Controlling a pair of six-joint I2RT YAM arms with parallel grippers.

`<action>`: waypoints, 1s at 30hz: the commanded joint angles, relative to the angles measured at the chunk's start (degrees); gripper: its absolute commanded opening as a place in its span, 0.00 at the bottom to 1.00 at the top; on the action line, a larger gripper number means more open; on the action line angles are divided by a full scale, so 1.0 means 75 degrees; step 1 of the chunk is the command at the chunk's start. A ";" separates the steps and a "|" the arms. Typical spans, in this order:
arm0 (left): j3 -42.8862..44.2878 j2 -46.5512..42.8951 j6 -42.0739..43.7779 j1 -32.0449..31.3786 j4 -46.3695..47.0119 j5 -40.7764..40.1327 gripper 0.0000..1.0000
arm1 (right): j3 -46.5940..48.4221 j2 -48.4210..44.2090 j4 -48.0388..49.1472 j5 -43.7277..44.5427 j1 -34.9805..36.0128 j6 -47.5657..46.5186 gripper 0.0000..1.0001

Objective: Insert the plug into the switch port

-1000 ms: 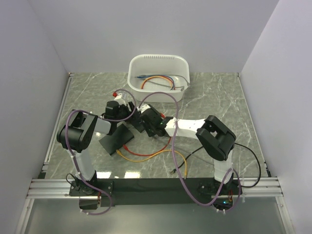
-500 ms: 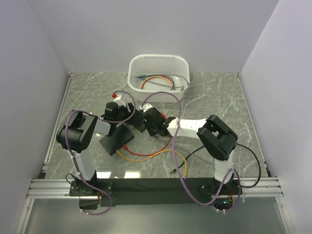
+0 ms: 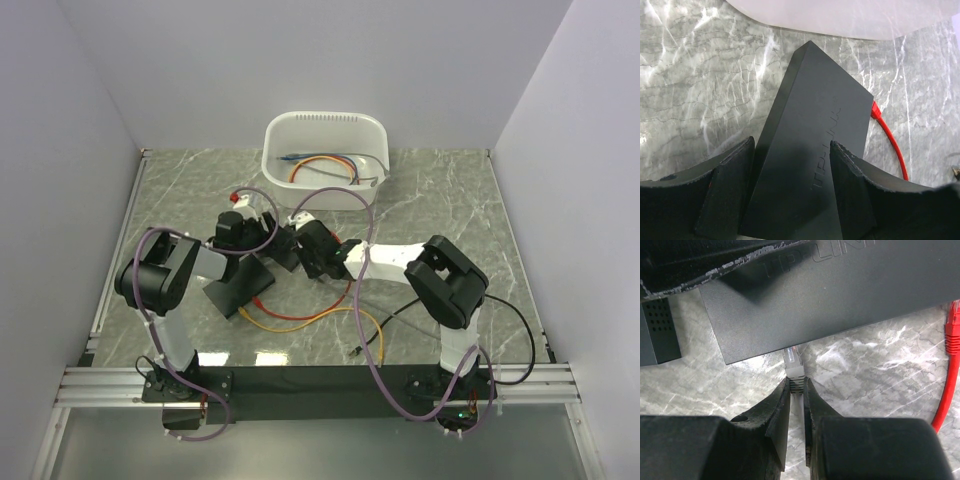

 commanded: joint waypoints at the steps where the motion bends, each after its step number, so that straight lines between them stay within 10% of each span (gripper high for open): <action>1: -0.0306 -0.0134 0.0095 -0.0353 -0.0825 0.0194 0.67 | -0.0087 -0.0141 0.1094 0.0112 -0.0128 0.0126 0.00; 14: -0.0423 -0.0299 0.0435 -0.1279 -0.1493 -0.1517 0.67 | -0.0556 -0.0598 0.1972 0.0077 -0.0128 0.0056 0.00; 30: -0.0482 -0.0159 0.0669 -0.1525 -0.1119 -0.0850 0.67 | -0.0931 -0.0481 0.3215 -0.0157 -0.0128 -0.0424 0.00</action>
